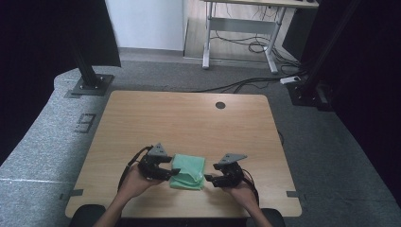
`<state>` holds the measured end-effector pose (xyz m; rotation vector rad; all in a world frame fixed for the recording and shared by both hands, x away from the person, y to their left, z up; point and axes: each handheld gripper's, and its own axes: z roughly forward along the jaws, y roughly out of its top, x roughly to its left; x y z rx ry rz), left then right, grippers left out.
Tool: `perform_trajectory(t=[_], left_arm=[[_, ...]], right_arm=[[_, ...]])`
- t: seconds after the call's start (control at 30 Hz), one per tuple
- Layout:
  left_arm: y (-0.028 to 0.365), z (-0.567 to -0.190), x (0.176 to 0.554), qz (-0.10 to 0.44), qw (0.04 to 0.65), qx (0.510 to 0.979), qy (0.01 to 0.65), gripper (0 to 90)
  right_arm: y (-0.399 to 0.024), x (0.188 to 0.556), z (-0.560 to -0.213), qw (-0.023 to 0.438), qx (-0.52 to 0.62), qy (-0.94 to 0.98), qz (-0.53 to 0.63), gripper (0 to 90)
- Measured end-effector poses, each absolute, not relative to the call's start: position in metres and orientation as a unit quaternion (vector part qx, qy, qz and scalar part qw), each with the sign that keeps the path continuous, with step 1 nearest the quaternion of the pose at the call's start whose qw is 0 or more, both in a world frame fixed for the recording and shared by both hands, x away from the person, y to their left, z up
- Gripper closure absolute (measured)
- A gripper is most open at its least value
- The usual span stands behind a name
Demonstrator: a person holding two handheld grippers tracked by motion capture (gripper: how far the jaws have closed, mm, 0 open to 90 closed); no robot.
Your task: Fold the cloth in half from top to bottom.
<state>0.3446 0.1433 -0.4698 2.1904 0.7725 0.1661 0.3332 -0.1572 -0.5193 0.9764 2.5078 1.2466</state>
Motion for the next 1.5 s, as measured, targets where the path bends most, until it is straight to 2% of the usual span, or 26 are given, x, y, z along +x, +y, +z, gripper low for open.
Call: perform_trajectory(t=[0.17, 0.27, 0.37, 0.6, 1.17, 1.5], left_arm=[[0.139, -0.476, 0.375, 0.075, 0.402, 0.849, 0.335, 28.5], [0.136, -0.492, 0.385, 0.079, 0.381, 0.853, 0.349, 27.1], [0.138, -0.506, 0.383, 0.073, 0.361, 0.859, 0.354, 26.1], [0.148, -0.523, 0.358, 0.058, 0.360, 0.857, 0.364, 23.2], [0.144, -0.542, 0.346, 0.098, 0.340, 0.862, 0.364, 18.3], [0.149, -0.540, 0.342, 0.086, 0.347, 0.857, 0.371, 15.8]], right_arm=[[-0.140, 0.346, -0.513, 0.103, 0.337, 0.835, 0.422, 30.0], [-0.129, 0.354, -0.517, 0.115, 0.344, 0.838, 0.408, 25.9], [-0.123, 0.358, -0.525, 0.114, 0.353, 0.842, 0.392, 22.5], [-0.125, 0.343, -0.535, 0.100, 0.346, 0.851, 0.383, 17.1], [-0.111, 0.333, -0.540, 0.116, 0.334, 0.864, 0.359, 15.9], [-0.121, 0.326, -0.545, 0.127, 0.335, 0.863, 0.356, 16.0]])
